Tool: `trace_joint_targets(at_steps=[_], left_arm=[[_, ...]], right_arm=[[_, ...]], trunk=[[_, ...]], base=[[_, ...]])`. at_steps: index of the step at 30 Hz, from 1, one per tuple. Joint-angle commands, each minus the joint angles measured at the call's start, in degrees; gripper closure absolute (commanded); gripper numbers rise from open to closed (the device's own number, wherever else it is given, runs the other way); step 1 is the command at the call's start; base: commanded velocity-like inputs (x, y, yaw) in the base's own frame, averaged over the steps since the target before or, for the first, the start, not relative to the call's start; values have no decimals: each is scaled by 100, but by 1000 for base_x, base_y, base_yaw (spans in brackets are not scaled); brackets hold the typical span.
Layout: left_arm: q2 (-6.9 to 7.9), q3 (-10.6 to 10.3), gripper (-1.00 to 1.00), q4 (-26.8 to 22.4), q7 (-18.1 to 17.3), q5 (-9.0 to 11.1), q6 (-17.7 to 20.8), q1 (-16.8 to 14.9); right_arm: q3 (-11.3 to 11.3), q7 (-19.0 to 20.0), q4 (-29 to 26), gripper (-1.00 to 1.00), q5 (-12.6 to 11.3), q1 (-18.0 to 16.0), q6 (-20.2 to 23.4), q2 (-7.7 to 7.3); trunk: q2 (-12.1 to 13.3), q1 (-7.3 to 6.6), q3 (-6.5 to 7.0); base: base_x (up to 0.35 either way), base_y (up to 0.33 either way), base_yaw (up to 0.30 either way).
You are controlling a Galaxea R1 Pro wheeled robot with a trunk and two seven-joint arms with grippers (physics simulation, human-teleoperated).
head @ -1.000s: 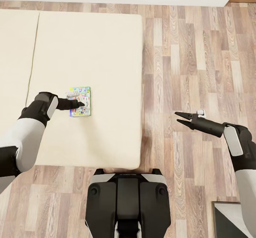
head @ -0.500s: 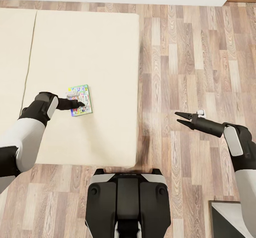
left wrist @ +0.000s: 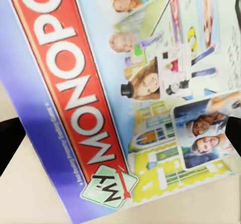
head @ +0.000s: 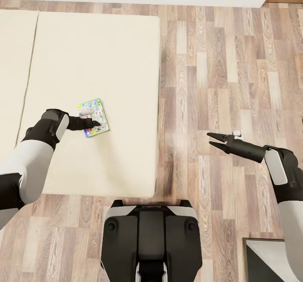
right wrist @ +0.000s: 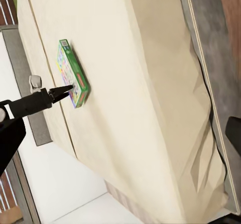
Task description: Put all the toys in the child's room - the three board games (two on the bed and one on the table), the two jigsaw puzzles on the table, and the tennis ball on the table - inside the toy box on the table in the child's room.
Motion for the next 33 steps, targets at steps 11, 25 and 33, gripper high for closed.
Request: trace_joint_targets(at_steps=[11,25,33], left_arm=[[5,18,-100,-7,-26,-18,32,-2],[119,73,-100,-57,-40,-22,86,-1],[439,98,-100,-90,-112,26,511,-264]], right_arm=[[11,28,2,-100,33,-3,21,26],[3,18,2,-100,35,-3,21,19],[-3,11,7,-100,35,-3,21,18]], trunk=[[-9,4,-6],[-9,4,-6],[-9,4,-6]], base=[[0,-171,0],[0,-167,0],[0,-6,0]])
